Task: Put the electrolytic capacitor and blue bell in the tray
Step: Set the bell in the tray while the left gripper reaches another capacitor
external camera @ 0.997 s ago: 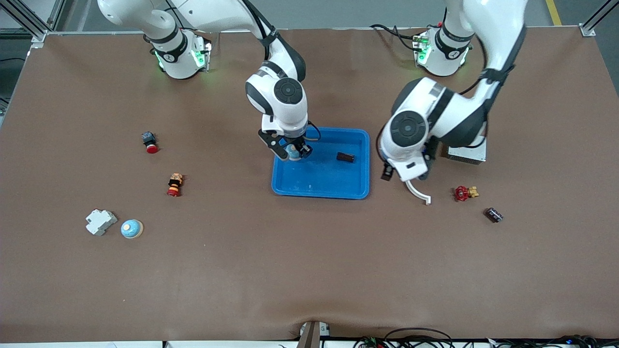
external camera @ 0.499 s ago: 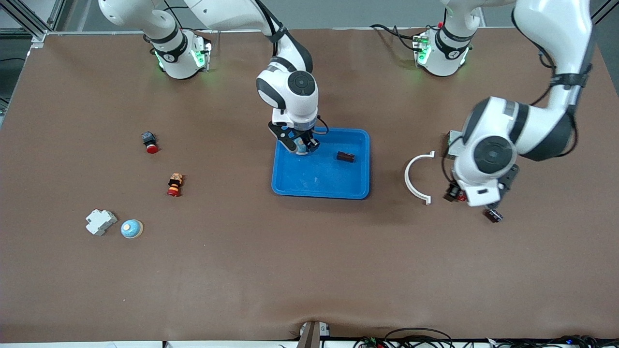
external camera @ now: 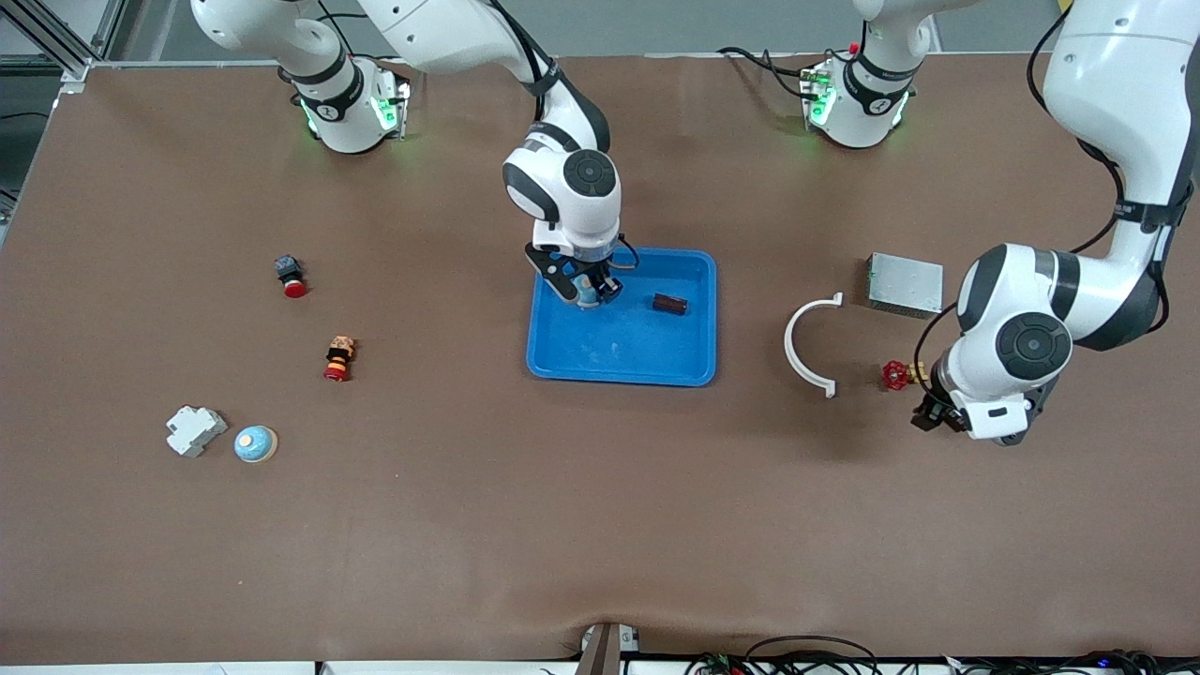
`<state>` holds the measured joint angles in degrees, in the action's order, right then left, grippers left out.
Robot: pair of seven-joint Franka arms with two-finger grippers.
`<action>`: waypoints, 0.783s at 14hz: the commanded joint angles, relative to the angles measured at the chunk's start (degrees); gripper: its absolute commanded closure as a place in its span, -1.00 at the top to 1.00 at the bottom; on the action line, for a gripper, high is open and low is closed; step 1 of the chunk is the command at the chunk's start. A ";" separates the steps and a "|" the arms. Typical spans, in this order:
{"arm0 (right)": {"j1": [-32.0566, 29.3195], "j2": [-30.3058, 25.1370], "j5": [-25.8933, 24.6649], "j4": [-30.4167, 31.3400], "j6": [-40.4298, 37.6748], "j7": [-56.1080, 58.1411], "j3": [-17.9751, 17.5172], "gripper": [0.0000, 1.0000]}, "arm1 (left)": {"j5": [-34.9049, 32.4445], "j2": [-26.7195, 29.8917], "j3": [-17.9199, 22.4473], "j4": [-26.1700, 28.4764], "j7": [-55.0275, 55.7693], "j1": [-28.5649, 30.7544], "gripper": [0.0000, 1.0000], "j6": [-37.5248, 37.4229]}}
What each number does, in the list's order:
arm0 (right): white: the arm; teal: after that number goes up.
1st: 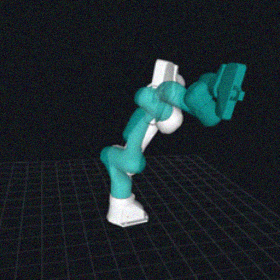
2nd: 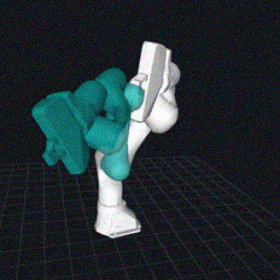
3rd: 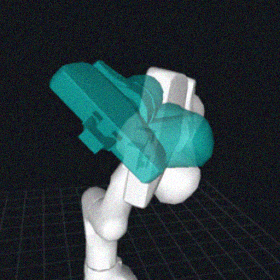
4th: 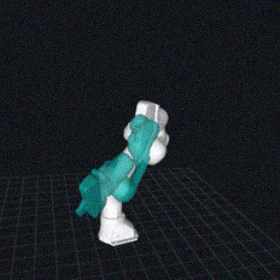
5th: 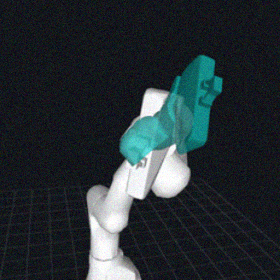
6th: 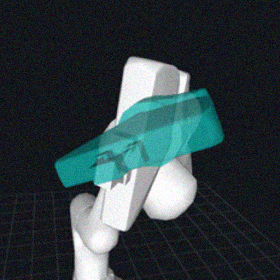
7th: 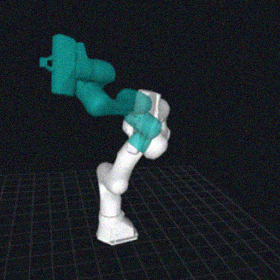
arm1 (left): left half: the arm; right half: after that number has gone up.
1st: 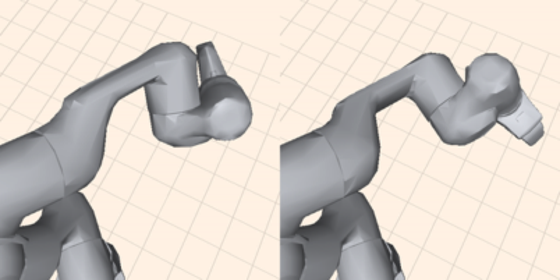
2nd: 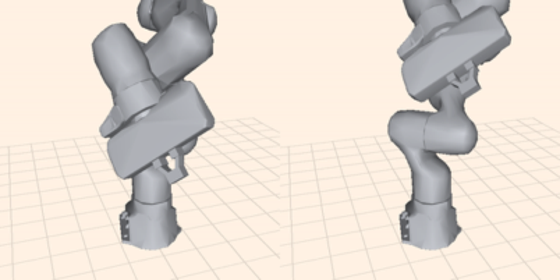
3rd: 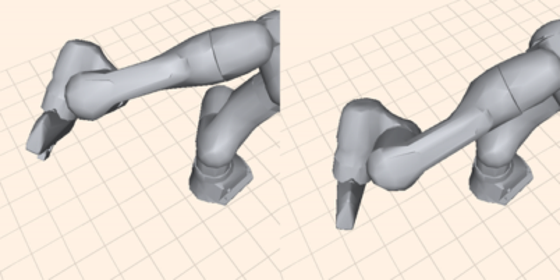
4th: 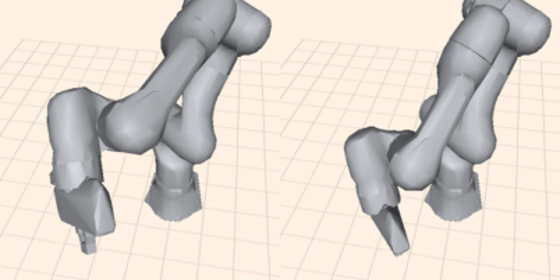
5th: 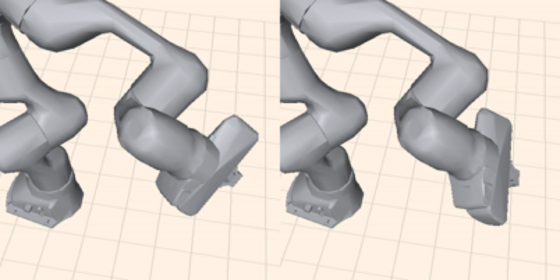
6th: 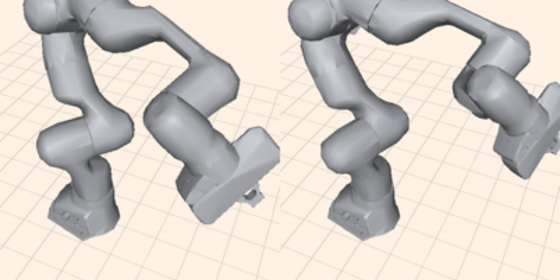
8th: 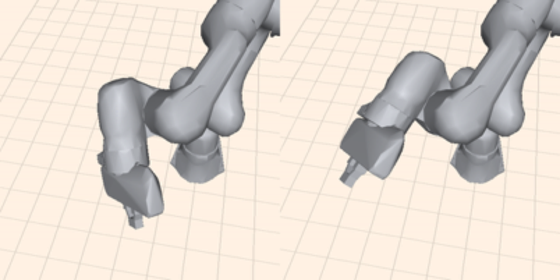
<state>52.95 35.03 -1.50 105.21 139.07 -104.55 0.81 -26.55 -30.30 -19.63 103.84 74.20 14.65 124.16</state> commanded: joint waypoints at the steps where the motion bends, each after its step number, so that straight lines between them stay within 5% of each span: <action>1: 0.57 1.00 -1.05 -1.59 -0.47 -1.97 0.51 0.99 | -4.90 -2.48 -0.67 -0.13 -0.02 3.01 1.00 4.15; 7: 0.40 0.48 -2.36 -2.20 -1.87 -1.10 0.60 1.00 | -6.77 -5.29 -0.67 1.10 -5.03 7.76 1.00 10.56; 11: -1.00 -1.88 -3.77 -8.60 -19.31 7.85 0.51 1.00 | -6.77 -7.23 -0.76 1.01 -7.05 8.65 0.69 12.51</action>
<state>52.93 35.01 -4.29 100.43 128.15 -101.00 1.38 -32.02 -36.84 -19.65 104.44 67.47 22.62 135.20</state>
